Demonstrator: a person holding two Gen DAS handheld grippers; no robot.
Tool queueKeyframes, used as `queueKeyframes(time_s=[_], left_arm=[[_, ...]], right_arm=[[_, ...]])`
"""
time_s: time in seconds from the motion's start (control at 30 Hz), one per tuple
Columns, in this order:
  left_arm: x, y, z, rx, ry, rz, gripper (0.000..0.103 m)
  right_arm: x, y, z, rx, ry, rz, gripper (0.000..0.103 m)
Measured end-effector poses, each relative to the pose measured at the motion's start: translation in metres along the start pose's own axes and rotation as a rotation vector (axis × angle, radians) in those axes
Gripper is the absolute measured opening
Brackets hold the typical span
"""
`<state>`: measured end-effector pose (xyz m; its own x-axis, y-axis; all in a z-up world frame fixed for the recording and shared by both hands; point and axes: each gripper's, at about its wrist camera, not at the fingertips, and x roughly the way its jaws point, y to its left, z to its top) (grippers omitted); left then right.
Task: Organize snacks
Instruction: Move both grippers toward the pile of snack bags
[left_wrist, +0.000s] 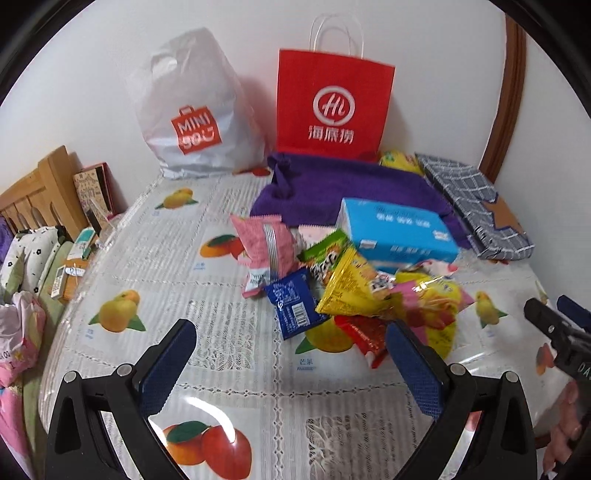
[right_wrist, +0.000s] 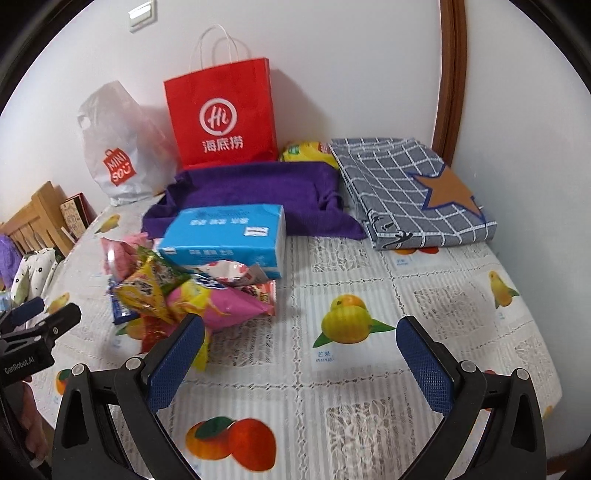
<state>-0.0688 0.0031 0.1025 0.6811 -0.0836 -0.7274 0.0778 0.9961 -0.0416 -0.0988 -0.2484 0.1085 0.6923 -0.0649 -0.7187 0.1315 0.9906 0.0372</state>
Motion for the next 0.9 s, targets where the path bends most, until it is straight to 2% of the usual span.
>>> queueKeyframes(time_s=[0.43, 0.63, 0.9], left_arm=[[-0.048, -0.012, 0.004, 0.04, -0.067, 0.017, 0.103], [-0.057, -0.021, 0.003, 0.07, -0.07, 0.029, 0.103], [-0.063, -0.026, 0.001, 0.062, -0.077, 0.001, 0.103]], right_arm=[[-0.049, 0.01, -0.001, -0.024, -0.072, -0.008, 0.103], [-0.062, 0.006, -0.001, -0.007, -0.093, -0.001, 0.103], [-0.068, 0.003, 0.0, -0.006, -0.1, -0.004, 0.103]])
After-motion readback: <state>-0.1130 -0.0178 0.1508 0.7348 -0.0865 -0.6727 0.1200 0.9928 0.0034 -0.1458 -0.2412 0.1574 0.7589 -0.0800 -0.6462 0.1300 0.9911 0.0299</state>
